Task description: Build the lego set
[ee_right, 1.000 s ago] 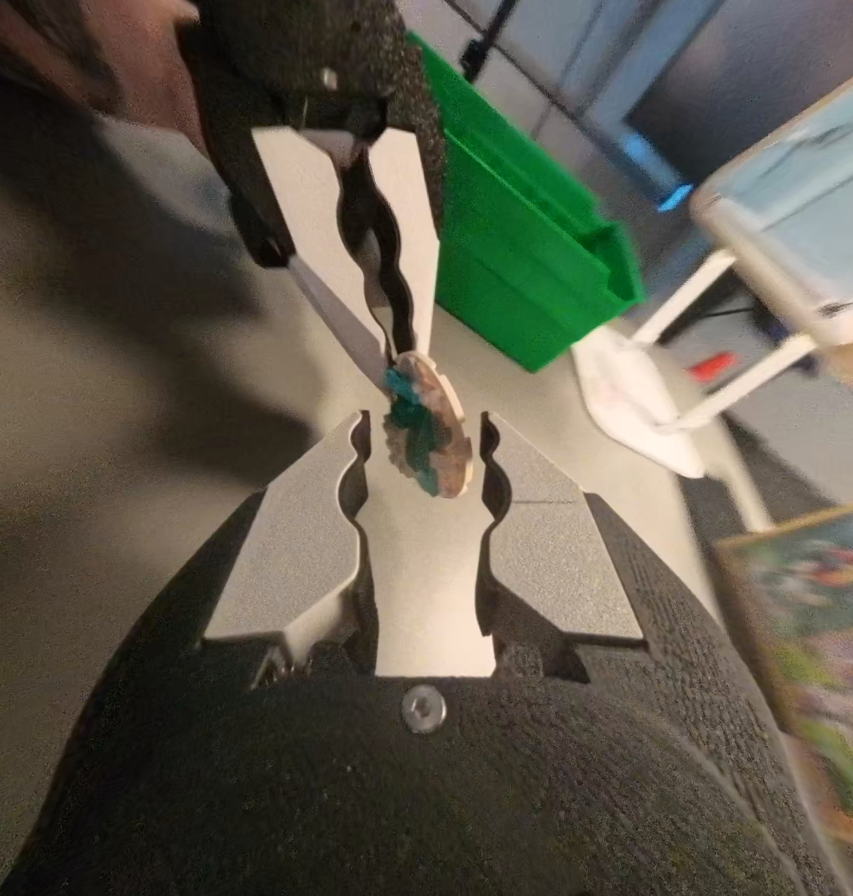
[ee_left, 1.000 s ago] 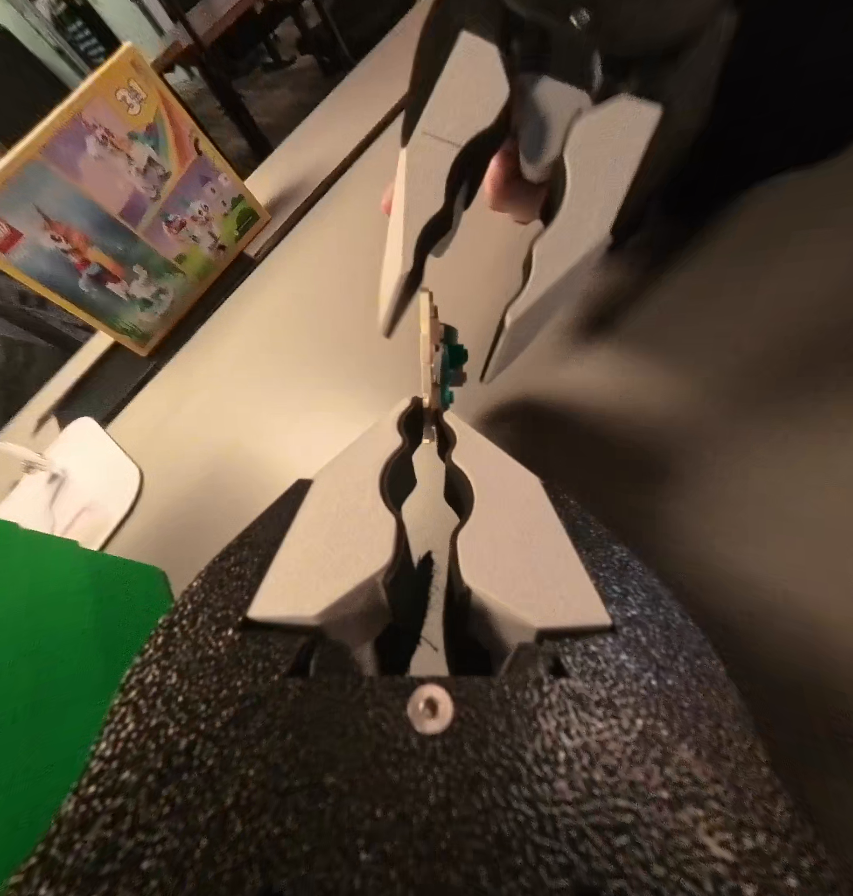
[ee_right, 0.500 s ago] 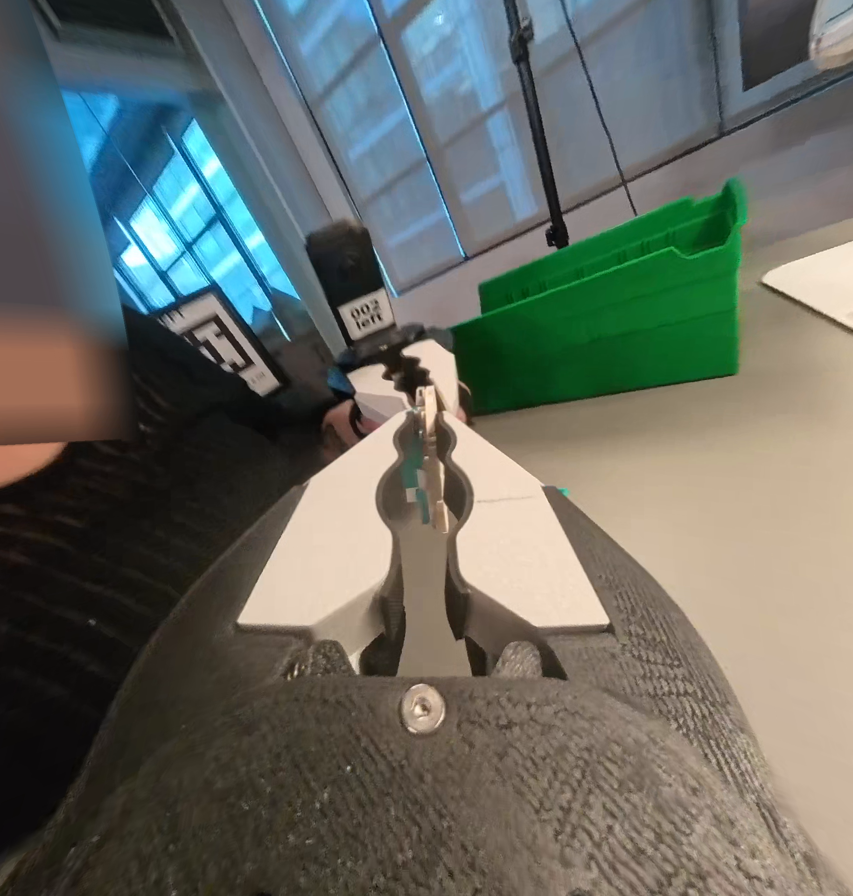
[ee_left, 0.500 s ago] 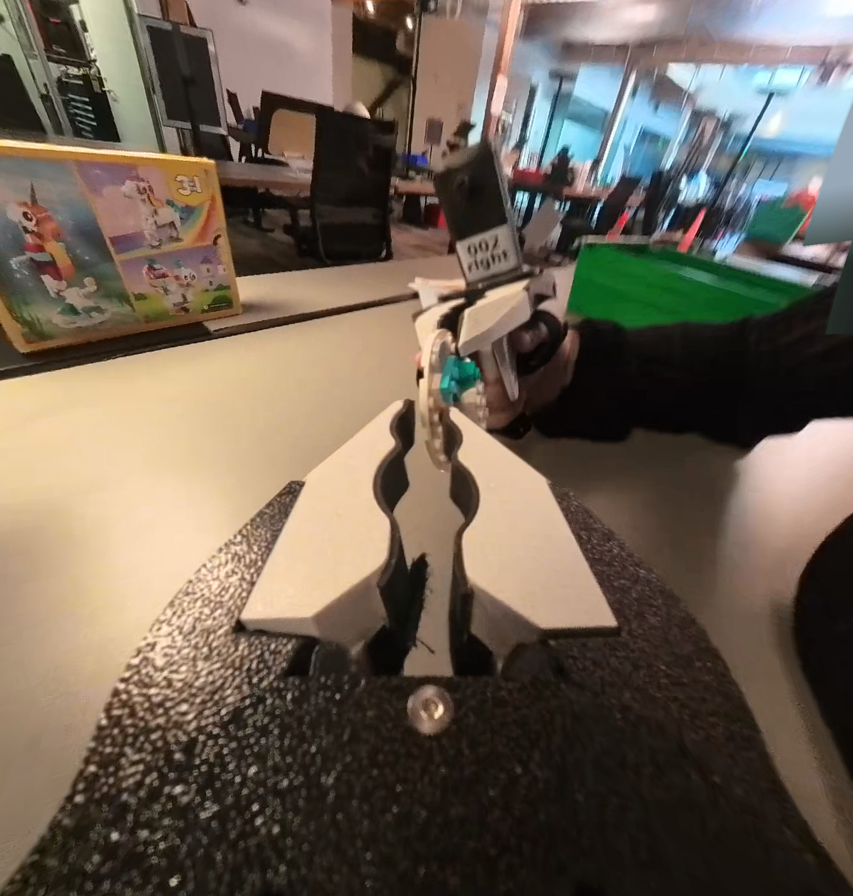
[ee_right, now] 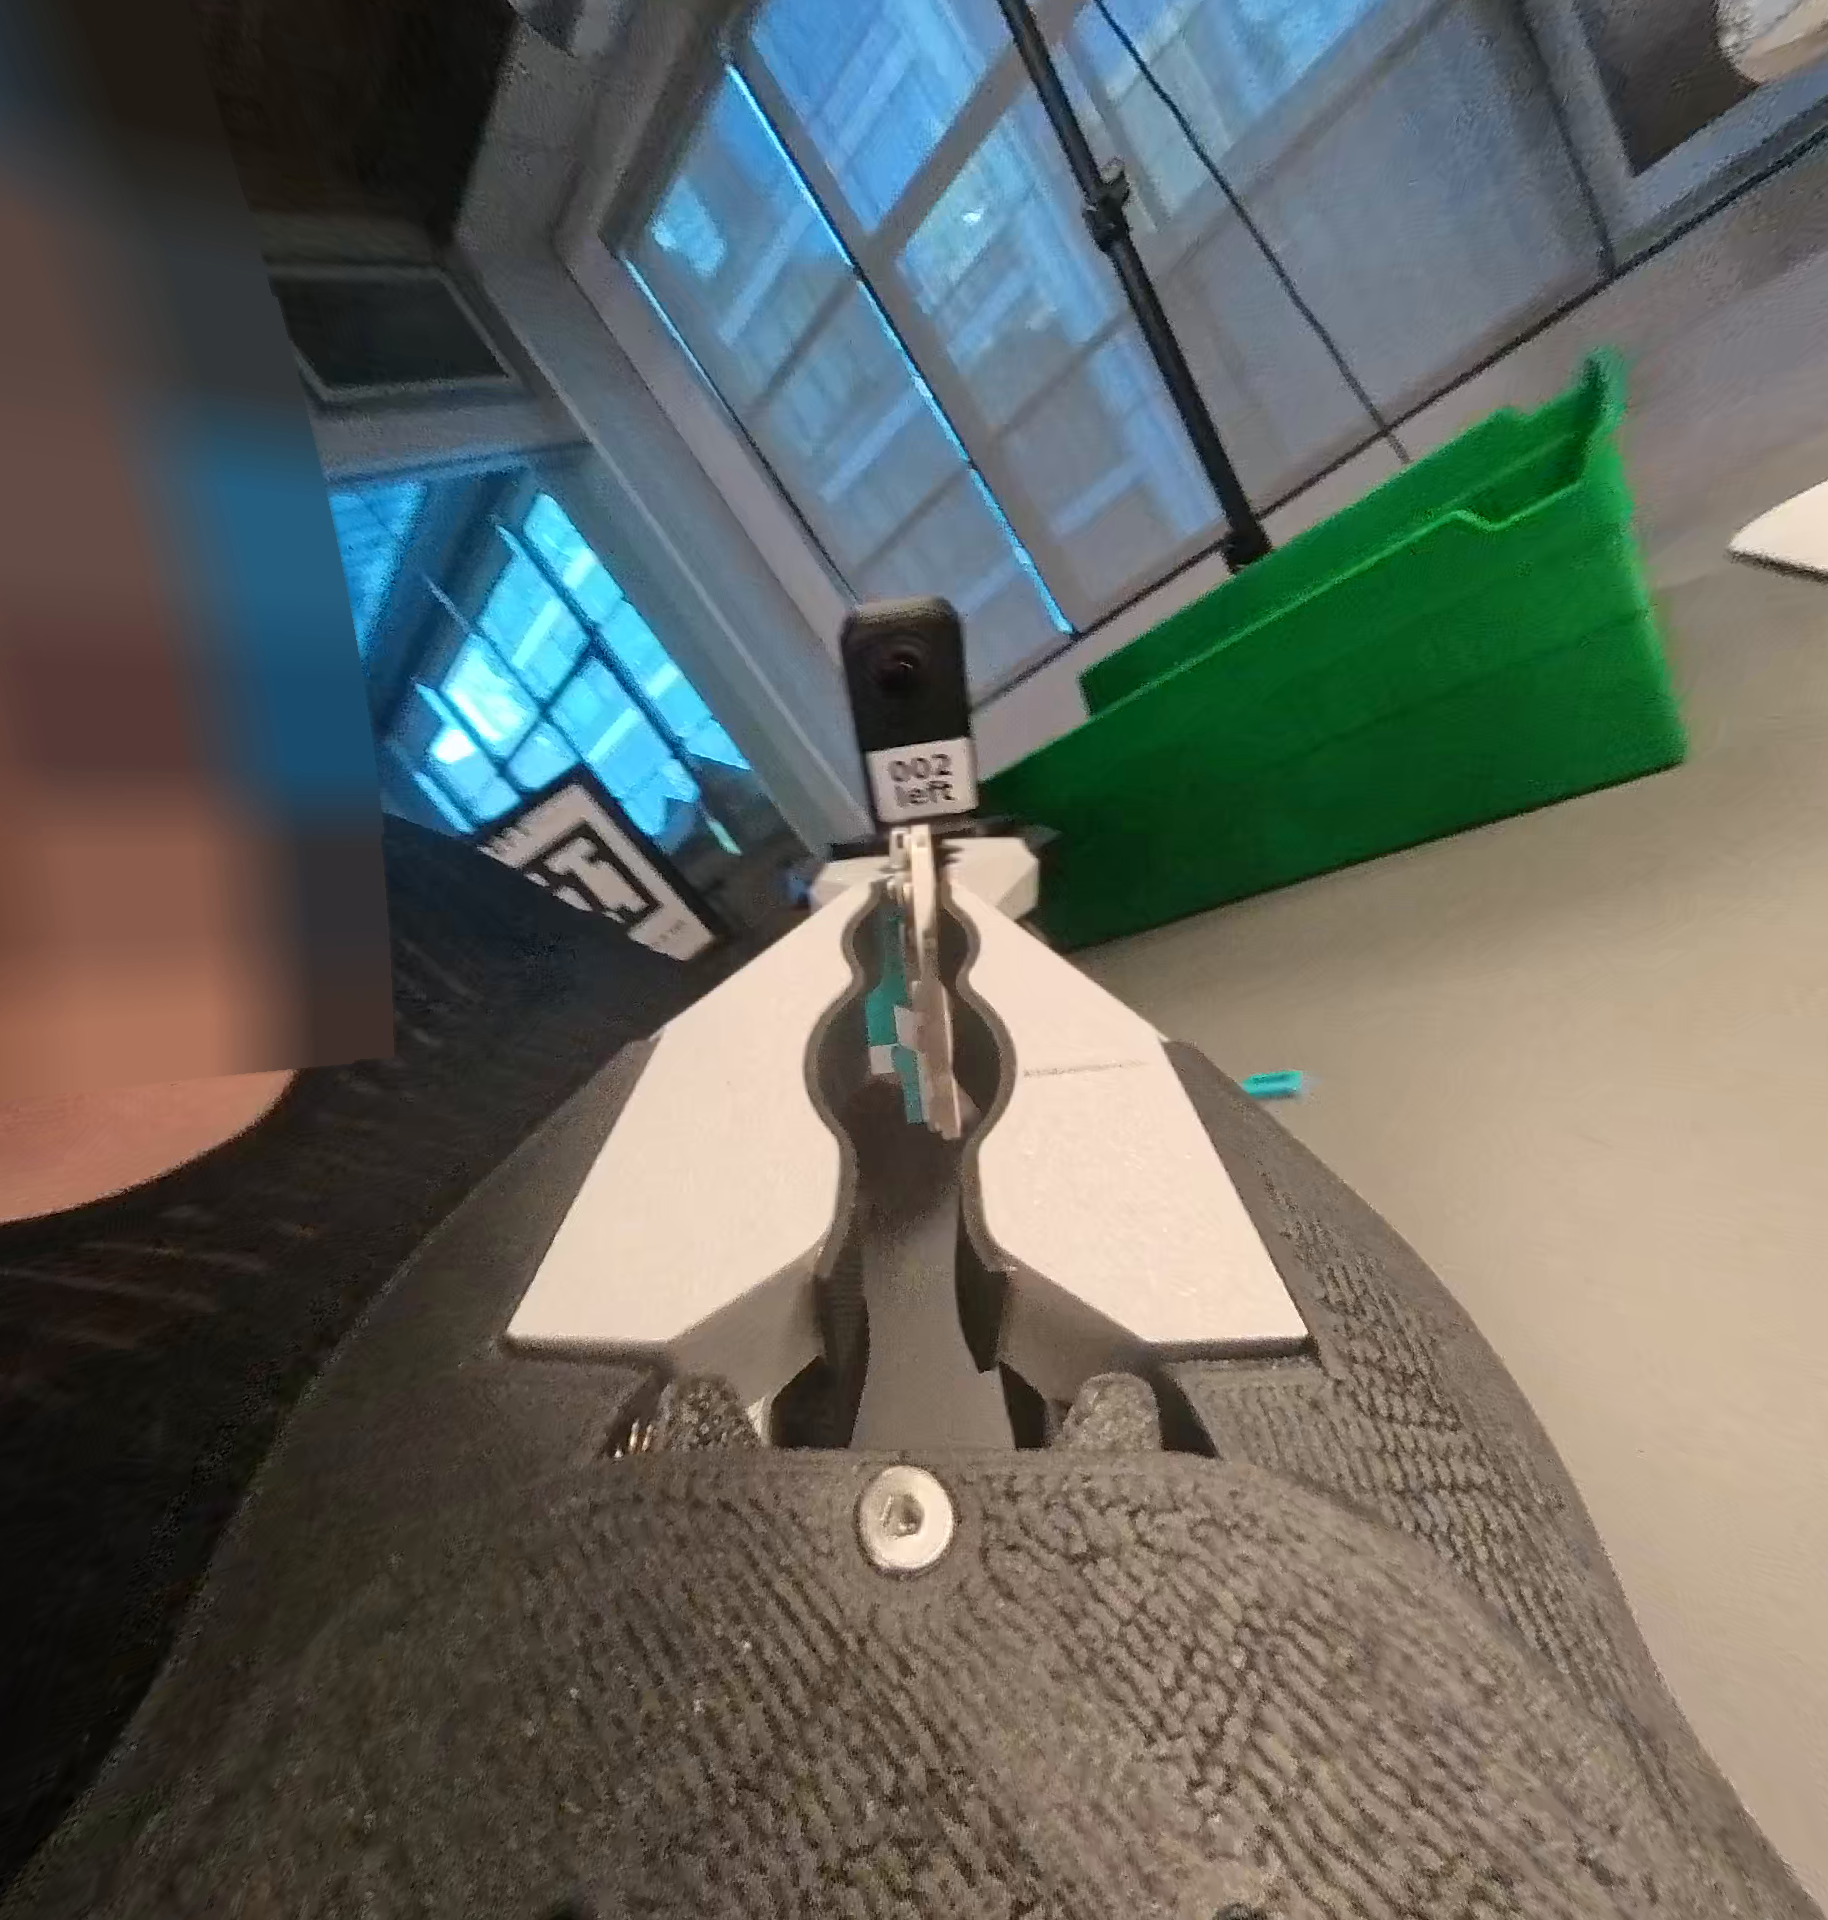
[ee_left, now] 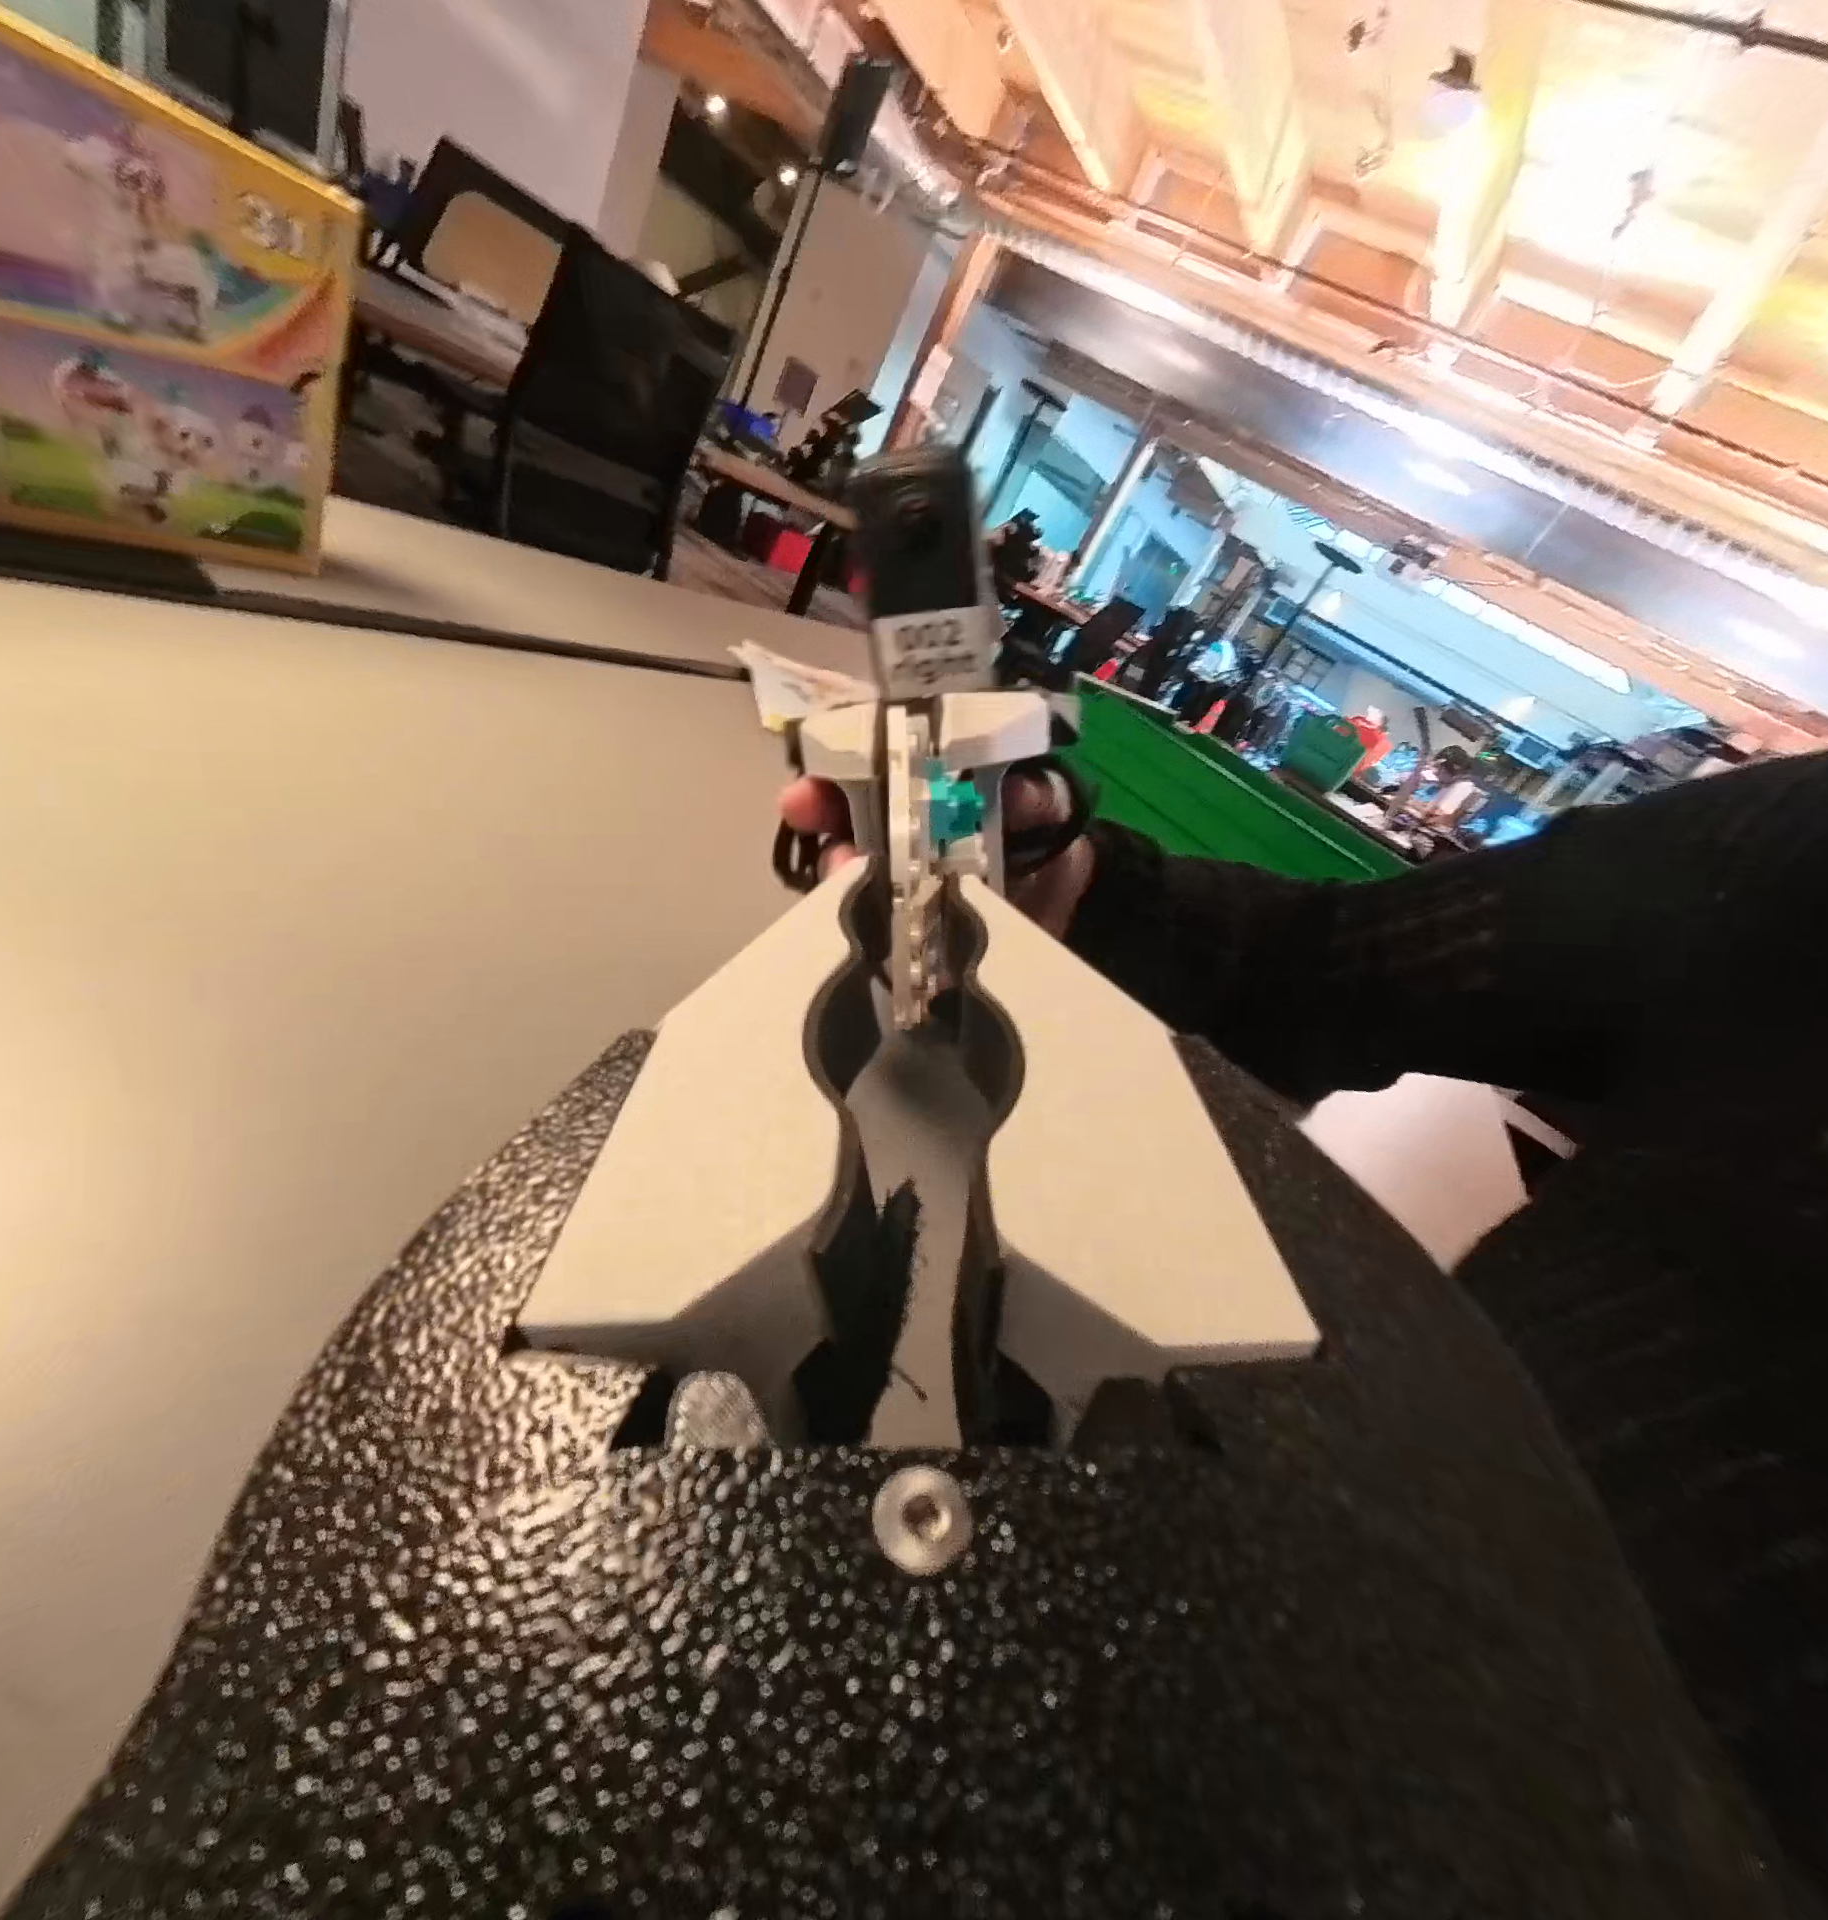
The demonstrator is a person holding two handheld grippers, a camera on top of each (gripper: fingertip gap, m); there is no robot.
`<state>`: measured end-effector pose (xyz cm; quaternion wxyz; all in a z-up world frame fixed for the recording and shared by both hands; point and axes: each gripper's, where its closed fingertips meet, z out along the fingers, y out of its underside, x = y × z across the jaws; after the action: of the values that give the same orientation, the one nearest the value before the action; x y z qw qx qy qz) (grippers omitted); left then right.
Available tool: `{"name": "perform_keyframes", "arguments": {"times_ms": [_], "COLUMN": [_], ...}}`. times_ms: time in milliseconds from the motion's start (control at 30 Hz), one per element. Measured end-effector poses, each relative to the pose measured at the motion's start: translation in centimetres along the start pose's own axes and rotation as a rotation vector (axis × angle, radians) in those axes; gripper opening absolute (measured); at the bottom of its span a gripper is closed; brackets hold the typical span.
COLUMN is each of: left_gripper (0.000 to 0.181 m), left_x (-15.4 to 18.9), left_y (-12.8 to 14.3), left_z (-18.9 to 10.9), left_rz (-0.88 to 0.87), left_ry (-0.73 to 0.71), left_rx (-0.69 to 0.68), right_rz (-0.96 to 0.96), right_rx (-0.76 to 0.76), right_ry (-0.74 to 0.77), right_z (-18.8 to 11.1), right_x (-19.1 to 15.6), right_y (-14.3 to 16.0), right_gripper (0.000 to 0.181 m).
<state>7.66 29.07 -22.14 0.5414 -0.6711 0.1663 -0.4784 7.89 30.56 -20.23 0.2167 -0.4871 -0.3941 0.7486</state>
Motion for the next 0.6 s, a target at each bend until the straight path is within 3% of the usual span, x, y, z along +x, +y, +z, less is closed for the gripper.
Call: {"name": "perform_keyframes", "arguments": {"times_ms": [100, 200, 300, 433, 600], "left_gripper": [0.006, 0.006, 0.006, 0.006, 0.006], "left_x": [-2.2, -3.4, -3.7, -4.1, -4.5], "left_y": [1.0, 2.4, 3.4, 3.9, 4.4], "left_z": [-0.2, -0.1, 0.2, 0.1, 0.0], "left_rz": [-0.02, -0.04, -0.008, 0.027, 0.047], "left_ry": [-0.138, -0.232, -0.283, -0.34, -0.372], "left_rx": [-0.073, -0.155, -0.222, -0.271, -0.313], "right_rz": [-0.308, -0.812, -1.15, -1.376, -1.474], "right_rx": [-0.05, -0.278, -0.469, -0.617, -0.72], "right_ry": [0.238, 0.442, 0.526, 0.568, 0.596], "right_z": [-0.4, -0.4, 0.1, 0.3, 0.2], "right_x": [2.1, 3.2, 3.6, 4.1, 4.6], "right_y": [-0.2, 1.0, 2.8, 4.0, 4.7], "right_gripper": [0.022, 0.026, 0.022, 0.014, 0.009]}}
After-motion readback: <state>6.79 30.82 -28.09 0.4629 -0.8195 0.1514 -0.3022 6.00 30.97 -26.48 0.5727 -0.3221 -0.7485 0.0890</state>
